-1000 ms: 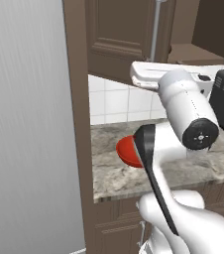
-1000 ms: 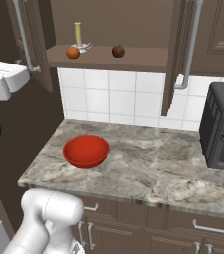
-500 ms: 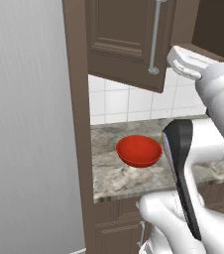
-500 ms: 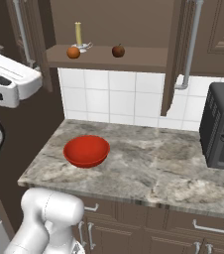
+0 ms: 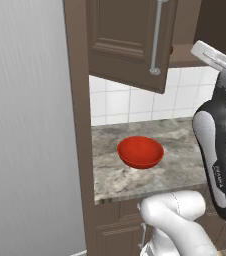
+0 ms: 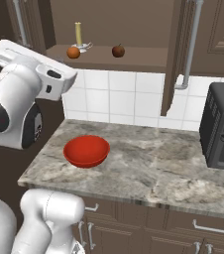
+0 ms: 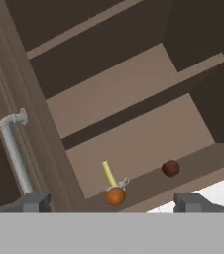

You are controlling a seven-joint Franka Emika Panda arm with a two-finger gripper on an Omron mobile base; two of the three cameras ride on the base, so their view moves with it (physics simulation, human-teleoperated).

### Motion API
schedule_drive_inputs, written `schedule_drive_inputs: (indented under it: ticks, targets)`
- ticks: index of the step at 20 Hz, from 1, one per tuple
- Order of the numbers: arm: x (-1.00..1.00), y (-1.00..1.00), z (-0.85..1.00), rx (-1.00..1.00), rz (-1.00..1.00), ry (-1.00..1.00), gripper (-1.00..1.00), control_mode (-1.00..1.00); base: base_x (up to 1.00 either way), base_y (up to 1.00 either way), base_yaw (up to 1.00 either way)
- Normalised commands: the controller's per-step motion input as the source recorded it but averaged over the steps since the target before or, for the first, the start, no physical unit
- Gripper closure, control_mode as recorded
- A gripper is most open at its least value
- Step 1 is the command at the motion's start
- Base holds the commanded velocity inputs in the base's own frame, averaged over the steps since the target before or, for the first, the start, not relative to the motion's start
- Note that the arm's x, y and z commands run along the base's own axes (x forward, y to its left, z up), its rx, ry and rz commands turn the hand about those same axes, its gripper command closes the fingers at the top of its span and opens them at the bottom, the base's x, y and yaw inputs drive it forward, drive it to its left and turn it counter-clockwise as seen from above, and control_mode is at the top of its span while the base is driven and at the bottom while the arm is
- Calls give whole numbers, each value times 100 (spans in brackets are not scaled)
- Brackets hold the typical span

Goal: Open the cabinet. Pick the apple and tangerine from the cabinet and place them into the bowl. Then close the cabinet.

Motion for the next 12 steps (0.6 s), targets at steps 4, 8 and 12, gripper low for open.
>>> schedule_drive_inputs:
  ticks: [4,8,12]
  targets:
    - [41,0,-25,3,24,0,-100,-100,0,0,0]
    - [38,0,-11,5,20,3,-100,-100,0,0,0]
    - [26,0,0,8,18,11,-100,-100,0,0,0]
